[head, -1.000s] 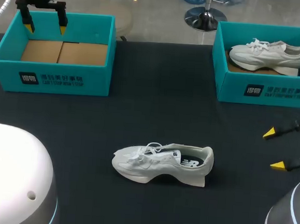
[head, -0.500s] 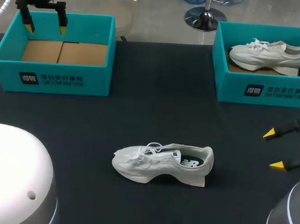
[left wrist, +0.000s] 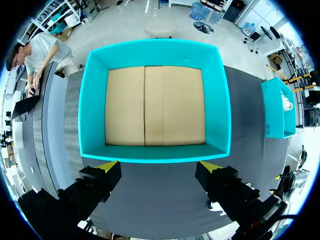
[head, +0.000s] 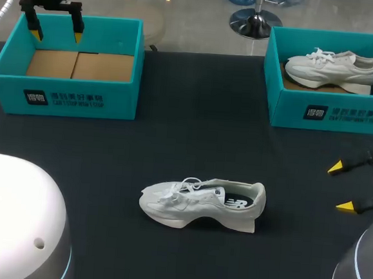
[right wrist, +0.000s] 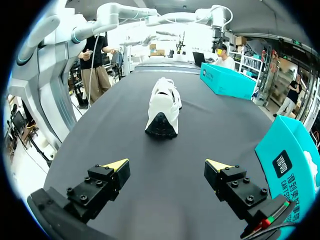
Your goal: Take the shoe out of the shoebox, open the shoe tongue, remove and reinsert the insole, then place the shoe into the shoebox
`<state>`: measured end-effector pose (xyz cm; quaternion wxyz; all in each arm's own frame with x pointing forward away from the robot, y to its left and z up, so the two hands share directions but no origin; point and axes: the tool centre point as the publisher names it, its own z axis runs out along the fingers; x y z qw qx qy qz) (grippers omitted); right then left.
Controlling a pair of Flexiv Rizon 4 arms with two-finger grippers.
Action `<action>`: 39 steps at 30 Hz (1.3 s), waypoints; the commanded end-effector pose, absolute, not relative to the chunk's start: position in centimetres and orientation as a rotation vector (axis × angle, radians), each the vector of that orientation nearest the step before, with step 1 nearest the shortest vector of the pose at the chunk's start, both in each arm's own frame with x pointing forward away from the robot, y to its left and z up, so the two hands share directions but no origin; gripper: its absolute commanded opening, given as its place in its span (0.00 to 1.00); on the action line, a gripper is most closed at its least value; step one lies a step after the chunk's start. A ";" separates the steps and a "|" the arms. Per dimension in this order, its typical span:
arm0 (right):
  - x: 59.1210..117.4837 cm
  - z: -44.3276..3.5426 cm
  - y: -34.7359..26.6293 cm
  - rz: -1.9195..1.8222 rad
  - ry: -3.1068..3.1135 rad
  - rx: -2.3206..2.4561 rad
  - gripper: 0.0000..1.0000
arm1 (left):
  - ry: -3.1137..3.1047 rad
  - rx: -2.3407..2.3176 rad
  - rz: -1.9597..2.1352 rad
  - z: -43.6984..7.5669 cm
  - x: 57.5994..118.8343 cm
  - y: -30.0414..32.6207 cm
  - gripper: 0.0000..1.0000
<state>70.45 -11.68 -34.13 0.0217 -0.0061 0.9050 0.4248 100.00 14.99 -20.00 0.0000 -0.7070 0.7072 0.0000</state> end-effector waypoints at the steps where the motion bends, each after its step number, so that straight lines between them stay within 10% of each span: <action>1: 70.1 -34.1 -11.5 1.313 2.810 -0.018 1.00 | 2.222 -2.221 0.000 -20.0 100.0 15.0 1.00; 39: 69.5 -39.6 0.3 1.613 2.669 0.113 1.00 | 2.222 -2.221 0.000 -20.0 100.0 15.0 1.00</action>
